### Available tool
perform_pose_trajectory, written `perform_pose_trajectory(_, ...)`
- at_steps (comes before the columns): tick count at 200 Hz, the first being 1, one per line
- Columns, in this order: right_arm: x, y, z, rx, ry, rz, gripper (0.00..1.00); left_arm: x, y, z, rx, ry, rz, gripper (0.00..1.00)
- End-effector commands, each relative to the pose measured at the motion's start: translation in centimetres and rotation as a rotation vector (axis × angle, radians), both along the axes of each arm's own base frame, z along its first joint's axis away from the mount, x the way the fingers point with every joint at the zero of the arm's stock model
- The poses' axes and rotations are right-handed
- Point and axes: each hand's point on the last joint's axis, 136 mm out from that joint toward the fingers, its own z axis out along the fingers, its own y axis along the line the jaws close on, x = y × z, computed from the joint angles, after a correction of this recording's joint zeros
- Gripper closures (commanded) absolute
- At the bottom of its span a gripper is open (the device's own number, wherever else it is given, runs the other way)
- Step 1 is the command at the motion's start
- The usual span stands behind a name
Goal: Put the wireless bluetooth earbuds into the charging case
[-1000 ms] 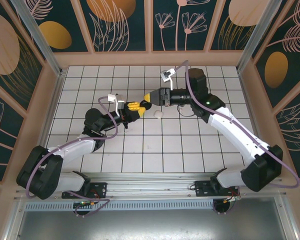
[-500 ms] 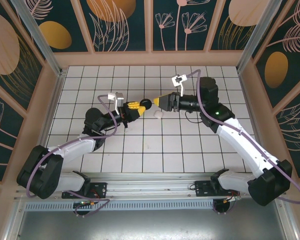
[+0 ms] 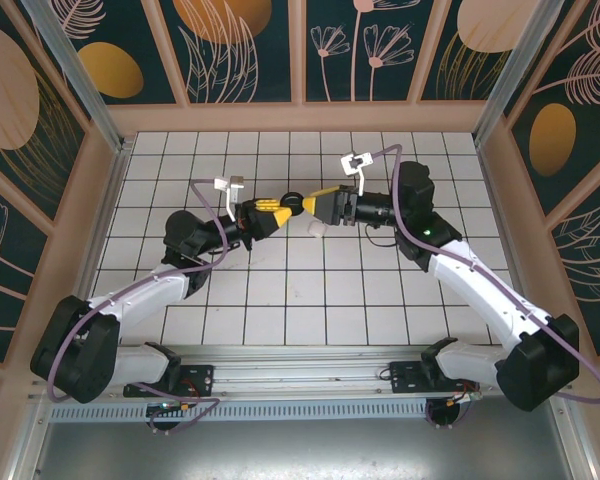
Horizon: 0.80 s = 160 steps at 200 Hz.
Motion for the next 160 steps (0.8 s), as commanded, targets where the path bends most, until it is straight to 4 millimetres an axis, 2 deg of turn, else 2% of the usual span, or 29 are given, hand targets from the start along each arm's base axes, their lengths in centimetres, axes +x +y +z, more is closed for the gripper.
perform_pose_trajectory(1, -0.8, 1.2, 0.2, 0.015, -0.027, 0.053, 0.42, -0.8, 0.0, 1.8, -0.019, -0.018, -0.043, 1.00)
perform_pose_trajectory(47, -0.6, 1.7, 0.0, 0.026, -0.025, 0.061, 0.48, -1.3, -0.2, 1.5, -0.009, -0.003, -0.076, 1.00)
perform_pose_trajectory(98, -0.7, 2.2, -0.5, 0.050, -0.012, 0.091, 0.75, -1.6, -0.1, 1.2, 0.003, 0.012, -0.081, 1.00)
perform_pose_trajectory(125, -0.7, 2.5, -1.1, 0.043, -0.001, 0.115, 0.85, -1.6, 0.1, 0.9, 0.013, 0.024, -0.068, 1.00)
perform_pose_trajectory(142, -0.5, 2.4, -1.0, 0.042, 0.006, 0.101, 0.88, -1.6, 0.3, 0.7, 0.020, 0.023, -0.042, 0.89)
perform_pose_trajectory(160, -0.1, 2.0, -1.0, 0.036, -0.003, 0.052, 0.88, -1.2, 0.6, 0.4, 0.049, 0.018, 0.004, 0.67)
